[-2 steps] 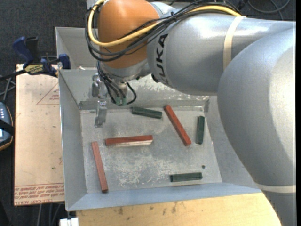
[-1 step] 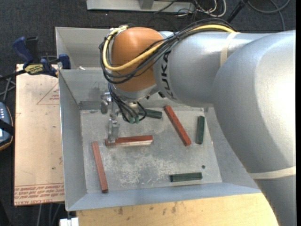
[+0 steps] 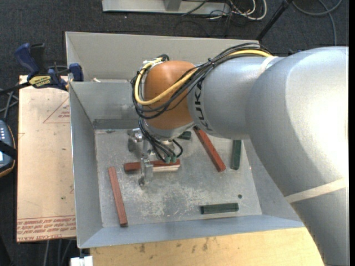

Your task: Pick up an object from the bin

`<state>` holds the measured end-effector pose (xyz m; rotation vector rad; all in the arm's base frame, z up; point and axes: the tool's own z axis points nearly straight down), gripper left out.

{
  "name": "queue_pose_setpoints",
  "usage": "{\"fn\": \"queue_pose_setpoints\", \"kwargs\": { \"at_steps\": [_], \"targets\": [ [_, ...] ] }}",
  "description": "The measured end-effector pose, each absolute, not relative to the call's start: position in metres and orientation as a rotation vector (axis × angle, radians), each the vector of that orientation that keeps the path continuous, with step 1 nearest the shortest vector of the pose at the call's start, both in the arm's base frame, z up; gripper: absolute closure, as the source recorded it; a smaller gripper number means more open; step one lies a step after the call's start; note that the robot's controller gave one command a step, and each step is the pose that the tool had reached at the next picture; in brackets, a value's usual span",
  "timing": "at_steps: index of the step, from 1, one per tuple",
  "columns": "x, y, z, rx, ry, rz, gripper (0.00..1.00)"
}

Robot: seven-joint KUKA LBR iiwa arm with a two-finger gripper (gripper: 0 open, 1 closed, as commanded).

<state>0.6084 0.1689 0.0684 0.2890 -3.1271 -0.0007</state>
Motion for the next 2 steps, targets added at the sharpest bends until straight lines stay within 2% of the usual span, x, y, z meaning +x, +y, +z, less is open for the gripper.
{"fn": "queue_pose_setpoints", "kwargs": {
  "at_steps": [1,2],
  "targets": [
    [0.598,0.150,0.131,0.296,-3.126,-0.002,0.00],
    [0.608,0.166,0.079,0.294,-3.133,-0.003,0.00]
  ]
}}
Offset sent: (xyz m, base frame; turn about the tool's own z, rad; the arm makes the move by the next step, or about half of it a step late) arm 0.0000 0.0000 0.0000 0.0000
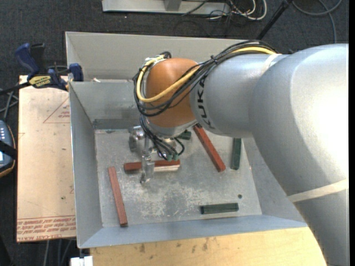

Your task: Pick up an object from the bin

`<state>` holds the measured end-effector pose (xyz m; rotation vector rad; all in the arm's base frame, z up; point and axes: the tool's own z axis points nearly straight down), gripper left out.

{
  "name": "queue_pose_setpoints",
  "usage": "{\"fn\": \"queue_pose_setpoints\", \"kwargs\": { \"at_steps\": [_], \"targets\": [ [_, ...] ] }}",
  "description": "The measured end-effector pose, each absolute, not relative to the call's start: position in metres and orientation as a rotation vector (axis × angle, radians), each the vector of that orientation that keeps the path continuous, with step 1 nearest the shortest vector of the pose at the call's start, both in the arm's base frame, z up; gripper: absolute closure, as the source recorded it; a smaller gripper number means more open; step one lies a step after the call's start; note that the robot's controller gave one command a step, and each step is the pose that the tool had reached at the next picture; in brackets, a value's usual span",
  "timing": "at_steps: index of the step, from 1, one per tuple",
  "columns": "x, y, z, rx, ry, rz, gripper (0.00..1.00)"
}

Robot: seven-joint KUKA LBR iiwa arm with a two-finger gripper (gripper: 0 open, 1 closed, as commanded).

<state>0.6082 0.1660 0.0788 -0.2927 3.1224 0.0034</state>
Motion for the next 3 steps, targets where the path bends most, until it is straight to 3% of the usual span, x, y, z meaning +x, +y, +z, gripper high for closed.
{"fn": "queue_pose_setpoints", "kwargs": {
  "at_steps": [1,3],
  "targets": [
    [0.5881,0.1295,0.0716,-0.147,3.134,0.004,1.00],
    [0.5863,0.1291,0.0758,-0.146,3.140,0.002,1.00]
  ]
}}
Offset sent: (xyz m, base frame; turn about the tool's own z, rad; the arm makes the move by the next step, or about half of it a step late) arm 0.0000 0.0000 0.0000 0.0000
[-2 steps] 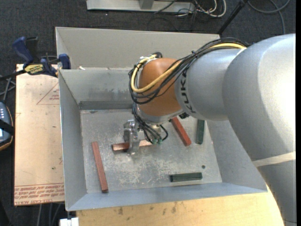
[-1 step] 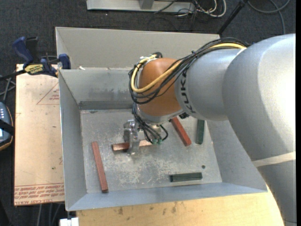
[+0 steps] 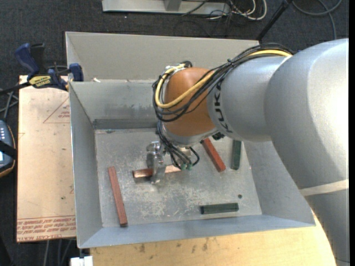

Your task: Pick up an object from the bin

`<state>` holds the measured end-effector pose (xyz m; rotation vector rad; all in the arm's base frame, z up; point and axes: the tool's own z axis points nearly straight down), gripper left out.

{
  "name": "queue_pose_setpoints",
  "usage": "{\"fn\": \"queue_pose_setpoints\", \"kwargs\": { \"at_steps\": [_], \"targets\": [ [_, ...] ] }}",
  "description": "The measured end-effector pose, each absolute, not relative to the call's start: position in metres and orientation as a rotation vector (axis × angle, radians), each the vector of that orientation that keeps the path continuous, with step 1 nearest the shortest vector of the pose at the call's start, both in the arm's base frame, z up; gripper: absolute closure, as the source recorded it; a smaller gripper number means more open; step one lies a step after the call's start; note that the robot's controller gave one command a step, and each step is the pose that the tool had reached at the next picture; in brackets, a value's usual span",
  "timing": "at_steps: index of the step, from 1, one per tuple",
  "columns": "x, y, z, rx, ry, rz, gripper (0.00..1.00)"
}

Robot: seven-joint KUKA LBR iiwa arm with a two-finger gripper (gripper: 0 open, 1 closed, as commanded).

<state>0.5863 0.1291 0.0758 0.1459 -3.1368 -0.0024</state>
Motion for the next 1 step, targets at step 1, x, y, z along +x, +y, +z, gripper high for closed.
{"fn": "queue_pose_setpoints", "kwargs": {
  "at_steps": [1],
  "targets": [
    [0.5846,0.1288,0.0949,0.145,-3.130,0.000,1.00]
  ]
}}
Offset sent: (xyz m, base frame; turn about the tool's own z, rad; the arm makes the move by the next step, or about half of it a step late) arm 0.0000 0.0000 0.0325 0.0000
